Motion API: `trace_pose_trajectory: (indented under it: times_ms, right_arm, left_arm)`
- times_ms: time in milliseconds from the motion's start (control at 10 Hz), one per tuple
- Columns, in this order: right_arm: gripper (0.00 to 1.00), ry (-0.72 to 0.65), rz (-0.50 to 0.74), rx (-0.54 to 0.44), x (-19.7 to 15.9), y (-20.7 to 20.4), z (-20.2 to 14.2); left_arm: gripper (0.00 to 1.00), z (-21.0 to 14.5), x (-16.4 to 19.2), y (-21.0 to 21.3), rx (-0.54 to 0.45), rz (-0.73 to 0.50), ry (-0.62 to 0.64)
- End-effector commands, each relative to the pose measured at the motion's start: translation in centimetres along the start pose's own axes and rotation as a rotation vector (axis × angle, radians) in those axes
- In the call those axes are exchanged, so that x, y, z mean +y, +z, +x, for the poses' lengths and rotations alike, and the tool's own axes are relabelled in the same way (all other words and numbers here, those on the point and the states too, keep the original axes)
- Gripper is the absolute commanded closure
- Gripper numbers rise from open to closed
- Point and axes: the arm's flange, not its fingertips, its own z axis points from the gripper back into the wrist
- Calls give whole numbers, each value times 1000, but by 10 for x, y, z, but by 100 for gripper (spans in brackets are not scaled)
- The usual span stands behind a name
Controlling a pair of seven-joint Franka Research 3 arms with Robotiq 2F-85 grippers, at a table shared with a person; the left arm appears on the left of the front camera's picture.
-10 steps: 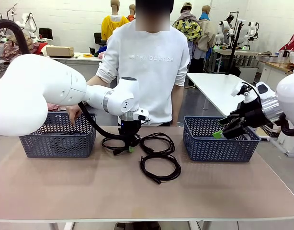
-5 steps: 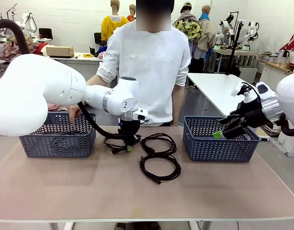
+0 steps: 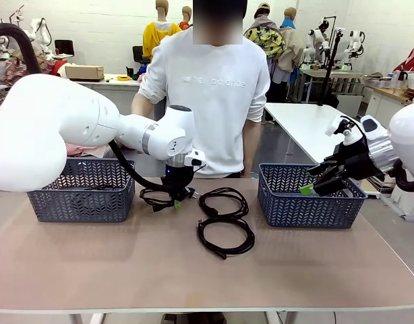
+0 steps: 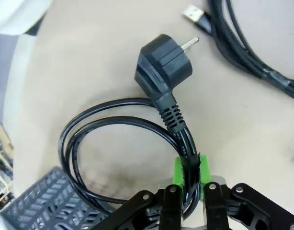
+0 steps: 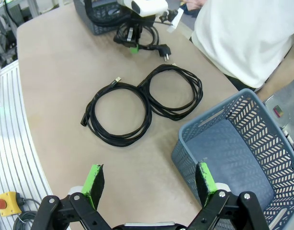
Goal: Organize the cables according to human instructions.
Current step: Pick up a bundle of cables and place it in the basket indicated by the human.
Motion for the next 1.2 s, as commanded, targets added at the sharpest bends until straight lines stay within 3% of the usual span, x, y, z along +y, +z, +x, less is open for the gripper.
trace_pose_trajectory:
  times_ms: [0,600,1100]
  right_arm:
    - [0,14,11,-25,-4,-3,-2]
    - [0,14,11,-25,-4,-3,-2]
    - [0,14,11,-25,-4,-3,-2]
  left_arm:
    - [100,-7,0,30,11,60,6]
    - [100,-33,-21,123,-38,25,-218]
    - [100,-125,24,173,-98,6,-444]
